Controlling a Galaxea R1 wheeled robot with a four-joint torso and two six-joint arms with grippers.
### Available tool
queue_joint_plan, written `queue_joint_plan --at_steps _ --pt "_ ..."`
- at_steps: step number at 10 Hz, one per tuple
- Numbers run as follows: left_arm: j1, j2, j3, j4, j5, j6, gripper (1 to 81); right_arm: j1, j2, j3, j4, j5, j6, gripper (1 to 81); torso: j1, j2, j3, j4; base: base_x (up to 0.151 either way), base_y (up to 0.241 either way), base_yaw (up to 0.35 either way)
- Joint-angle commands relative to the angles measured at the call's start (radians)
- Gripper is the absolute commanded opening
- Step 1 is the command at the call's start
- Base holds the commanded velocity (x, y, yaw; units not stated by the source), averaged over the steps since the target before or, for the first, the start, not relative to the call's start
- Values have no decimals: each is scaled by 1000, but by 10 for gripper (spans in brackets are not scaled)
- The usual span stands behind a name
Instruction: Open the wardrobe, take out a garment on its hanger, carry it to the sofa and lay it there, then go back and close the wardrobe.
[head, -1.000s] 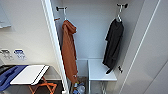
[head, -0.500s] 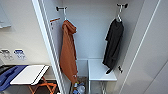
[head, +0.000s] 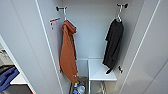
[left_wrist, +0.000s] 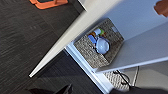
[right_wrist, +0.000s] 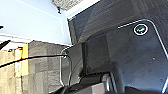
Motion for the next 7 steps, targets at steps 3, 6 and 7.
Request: queue_joint_plan --at_steps 3,6,7 --pt "43 -70 53 660 174 20 811 39 37 -72 -11 -50 0 811 0 0 0 0 0 0 0" --pt "148 -130 155 866 273 20 811 33 142 -271 -9 -127 -4 811 0 0 0 0 0 0 0" --pt "178 -125 147 886 289 21 811 29 180 -348 -11 -149 -6 811 0 0 0 0 0 0 0"
